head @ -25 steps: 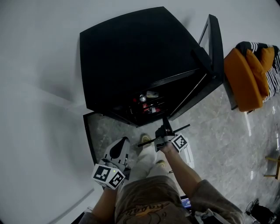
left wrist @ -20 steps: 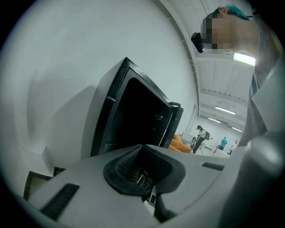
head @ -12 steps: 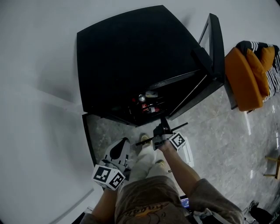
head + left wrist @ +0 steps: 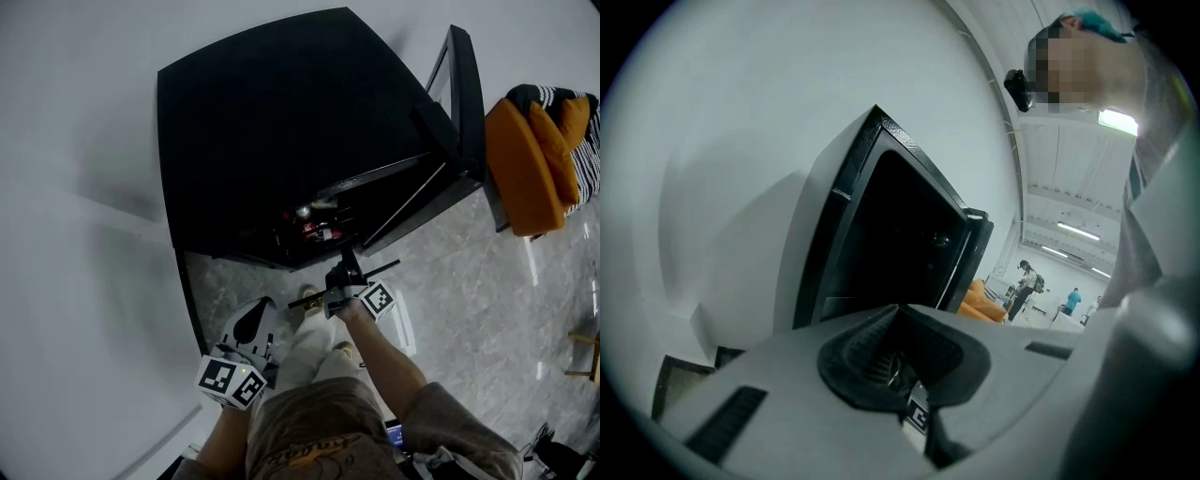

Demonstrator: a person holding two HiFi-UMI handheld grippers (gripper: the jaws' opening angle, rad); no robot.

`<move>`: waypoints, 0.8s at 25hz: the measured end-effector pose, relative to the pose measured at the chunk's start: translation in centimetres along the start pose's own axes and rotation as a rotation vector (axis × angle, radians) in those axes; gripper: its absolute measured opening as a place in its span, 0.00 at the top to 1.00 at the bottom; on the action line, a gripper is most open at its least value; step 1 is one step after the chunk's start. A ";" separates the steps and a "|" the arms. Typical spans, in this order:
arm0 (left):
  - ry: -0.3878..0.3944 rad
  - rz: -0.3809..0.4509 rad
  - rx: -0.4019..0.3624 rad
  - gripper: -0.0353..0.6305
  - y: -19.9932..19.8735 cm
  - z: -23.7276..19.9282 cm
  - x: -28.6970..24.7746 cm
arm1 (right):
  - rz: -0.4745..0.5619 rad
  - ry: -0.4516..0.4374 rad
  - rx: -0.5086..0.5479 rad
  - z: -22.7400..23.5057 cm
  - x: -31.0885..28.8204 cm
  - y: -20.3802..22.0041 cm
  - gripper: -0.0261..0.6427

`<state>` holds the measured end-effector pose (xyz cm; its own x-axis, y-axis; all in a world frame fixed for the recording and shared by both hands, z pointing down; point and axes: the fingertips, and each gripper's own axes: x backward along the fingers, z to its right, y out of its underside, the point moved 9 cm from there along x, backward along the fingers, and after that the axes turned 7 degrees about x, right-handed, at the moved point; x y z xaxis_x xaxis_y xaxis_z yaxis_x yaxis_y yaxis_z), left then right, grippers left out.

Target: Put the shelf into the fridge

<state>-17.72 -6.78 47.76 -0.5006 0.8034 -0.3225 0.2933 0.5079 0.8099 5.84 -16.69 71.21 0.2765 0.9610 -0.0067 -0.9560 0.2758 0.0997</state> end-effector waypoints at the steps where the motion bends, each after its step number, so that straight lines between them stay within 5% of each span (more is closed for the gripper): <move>1: 0.001 -0.001 0.000 0.94 0.0 0.0 -0.1 | 0.002 -0.001 0.001 0.1 -0.2 0.0 0.92; 20: -0.004 -0.018 0.007 0.94 0.2 -0.4 -0.3 | -0.002 -0.037 0.004 0.7 -4.6 0.2 0.92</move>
<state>-17.81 -7.06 48.25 -0.5023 0.7955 -0.3390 0.2897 0.5242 0.8008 4.44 -21.05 71.94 0.2817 0.9591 0.0294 -0.9552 0.2774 0.1036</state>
